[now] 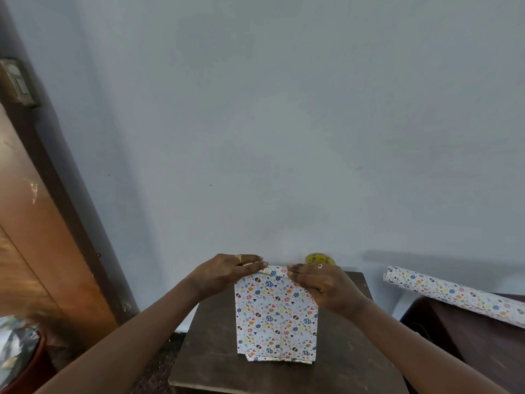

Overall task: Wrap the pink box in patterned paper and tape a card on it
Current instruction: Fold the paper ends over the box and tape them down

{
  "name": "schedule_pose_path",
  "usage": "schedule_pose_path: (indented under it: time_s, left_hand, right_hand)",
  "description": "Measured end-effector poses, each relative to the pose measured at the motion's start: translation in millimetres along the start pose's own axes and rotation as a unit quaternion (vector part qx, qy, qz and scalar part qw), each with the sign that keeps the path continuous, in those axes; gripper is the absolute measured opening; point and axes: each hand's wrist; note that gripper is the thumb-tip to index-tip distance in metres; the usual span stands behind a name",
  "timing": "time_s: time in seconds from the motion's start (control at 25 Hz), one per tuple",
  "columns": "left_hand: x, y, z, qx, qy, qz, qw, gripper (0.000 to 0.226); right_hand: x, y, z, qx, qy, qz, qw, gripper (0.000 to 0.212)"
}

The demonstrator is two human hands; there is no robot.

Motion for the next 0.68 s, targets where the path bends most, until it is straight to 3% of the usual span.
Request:
schedule_pose_path:
  time_s: [0.08,0.2,0.4,0.56,0.68]
  left_hand:
    - [6,-4,1,-0.035,-0.041,-0.104,0.993,0.034]
    - [14,-8,2,-0.091,-0.066,-0.209,0.972,0.033]
    - [24,-10,-4,-0.166,-0.102,-0.271,0.943,0.032]
    - [27,-16,2,-0.194,-0.143,-0.278,0.93,0.046]
    - [30,-24,7,-0.257,-0.158,-0.345,0.889,0.032]
  right_hand:
    - [0,1,-5,-0.005,-0.007,-0.007,1.0,0.023]
    - [3,6,-9,0.005,-0.022,-0.017,1.0,0.024]
    - [12,13,-9,0.018,-0.072,-0.046,0.996,0.023]
    - [18,11,-11,0.037,-0.091,-0.062,0.993,0.027]
    - [19,10,-12,0.024,-0.087,-0.098,0.991,0.032]
Point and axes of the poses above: each hand's wrist, its own z-axis towards the middle knuckle, its own x-axis out of the palm, y = z × x, and after that the axes turned 5 degrees about y, right-handed
